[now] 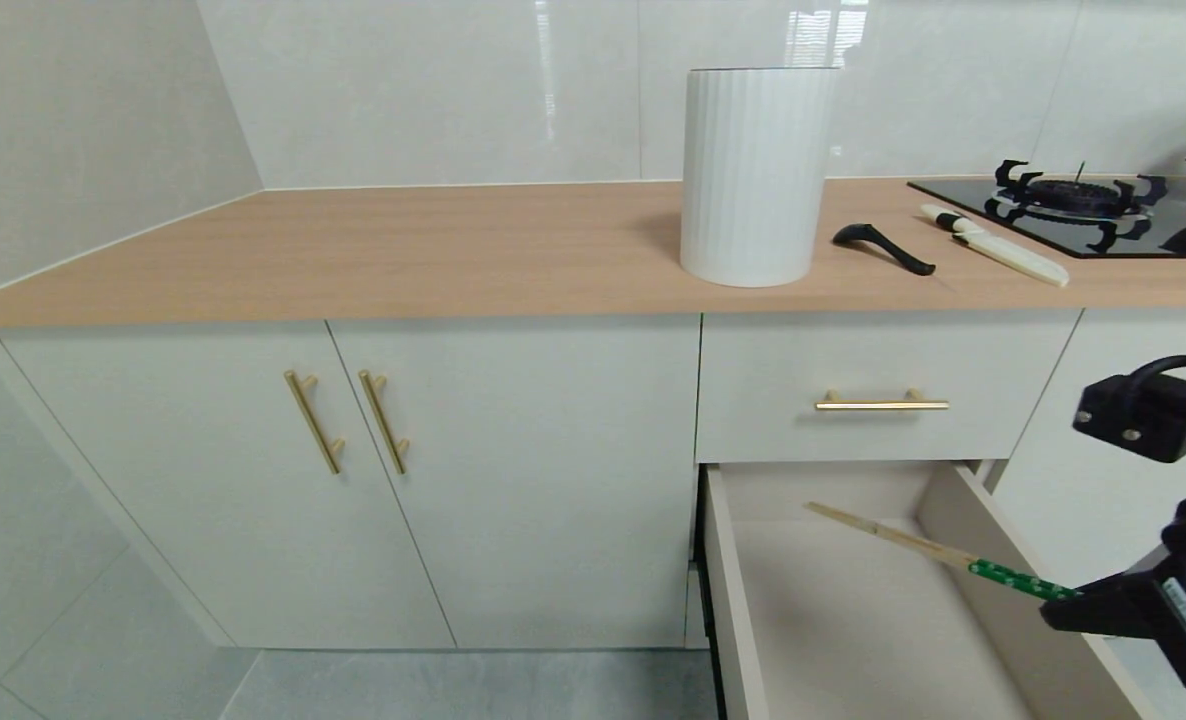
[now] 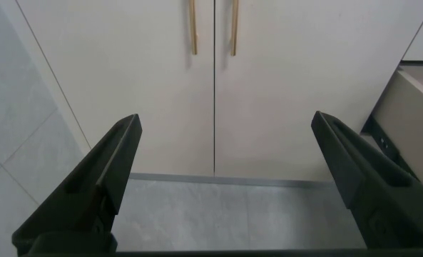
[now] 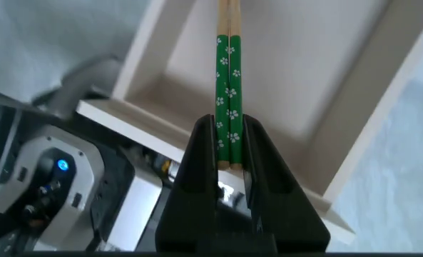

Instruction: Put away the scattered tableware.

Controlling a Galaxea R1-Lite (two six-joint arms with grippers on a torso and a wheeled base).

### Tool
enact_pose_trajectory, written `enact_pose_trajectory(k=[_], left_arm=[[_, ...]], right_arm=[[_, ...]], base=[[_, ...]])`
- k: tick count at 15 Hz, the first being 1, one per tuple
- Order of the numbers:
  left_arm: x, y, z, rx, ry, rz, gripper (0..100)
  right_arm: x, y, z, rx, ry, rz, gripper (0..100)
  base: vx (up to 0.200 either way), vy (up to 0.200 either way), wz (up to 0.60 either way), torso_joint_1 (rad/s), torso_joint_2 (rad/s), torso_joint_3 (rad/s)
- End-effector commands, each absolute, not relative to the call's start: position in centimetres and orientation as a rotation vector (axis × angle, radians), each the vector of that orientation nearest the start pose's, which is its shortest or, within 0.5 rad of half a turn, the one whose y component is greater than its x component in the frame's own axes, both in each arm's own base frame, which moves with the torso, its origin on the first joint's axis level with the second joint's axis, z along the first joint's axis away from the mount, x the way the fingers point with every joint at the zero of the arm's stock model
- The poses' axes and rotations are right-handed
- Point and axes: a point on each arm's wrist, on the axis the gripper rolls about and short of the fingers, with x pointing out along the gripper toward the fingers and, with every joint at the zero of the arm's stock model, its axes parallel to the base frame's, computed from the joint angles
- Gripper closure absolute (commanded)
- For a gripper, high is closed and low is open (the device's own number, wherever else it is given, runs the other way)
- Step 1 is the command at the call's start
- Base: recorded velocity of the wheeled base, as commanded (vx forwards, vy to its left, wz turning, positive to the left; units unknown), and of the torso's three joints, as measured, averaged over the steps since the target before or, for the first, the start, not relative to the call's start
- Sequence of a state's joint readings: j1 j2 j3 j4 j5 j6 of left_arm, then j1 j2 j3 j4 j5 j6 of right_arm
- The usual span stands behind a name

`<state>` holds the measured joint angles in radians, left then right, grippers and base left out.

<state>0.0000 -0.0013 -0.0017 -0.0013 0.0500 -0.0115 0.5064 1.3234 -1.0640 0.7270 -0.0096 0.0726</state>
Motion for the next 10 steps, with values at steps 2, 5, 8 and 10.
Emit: enact_pose_trajectory(k=[2, 5, 8, 10], left_arm=[[-2.3, 0.1, 7.6, -0.012, -0.003, 0.051, 0], [-2.3, 0.1, 7.6, -0.012, -0.003, 0.051, 0], [-2.3, 0.1, 7.6, -0.012, -0.003, 0.051, 0], [-2.3, 0.1, 7.6, -0.012, -0.003, 0.051, 0]], right_arm=[[20.1, 11.1, 17.8, -0.239, 1.246, 0.365, 100], [24.1, 13.4, 12.3, -0.187, 1.304, 0.306, 100], [26.8, 14.7, 7.5, -0.123, 1.295, 0.259, 100], [27.7, 15.0, 5.1, -0.153, 1.318, 0.202, 100]], base=[[0.0, 0.0, 0.0, 0.0, 0.0, 0.0], [0.0, 0.0, 0.0, 0.0, 0.0, 0.0], [0.0, 0.0, 0.0, 0.0, 0.0, 0.0], [0.0, 0.0, 0.0, 0.0, 0.0, 0.0]])
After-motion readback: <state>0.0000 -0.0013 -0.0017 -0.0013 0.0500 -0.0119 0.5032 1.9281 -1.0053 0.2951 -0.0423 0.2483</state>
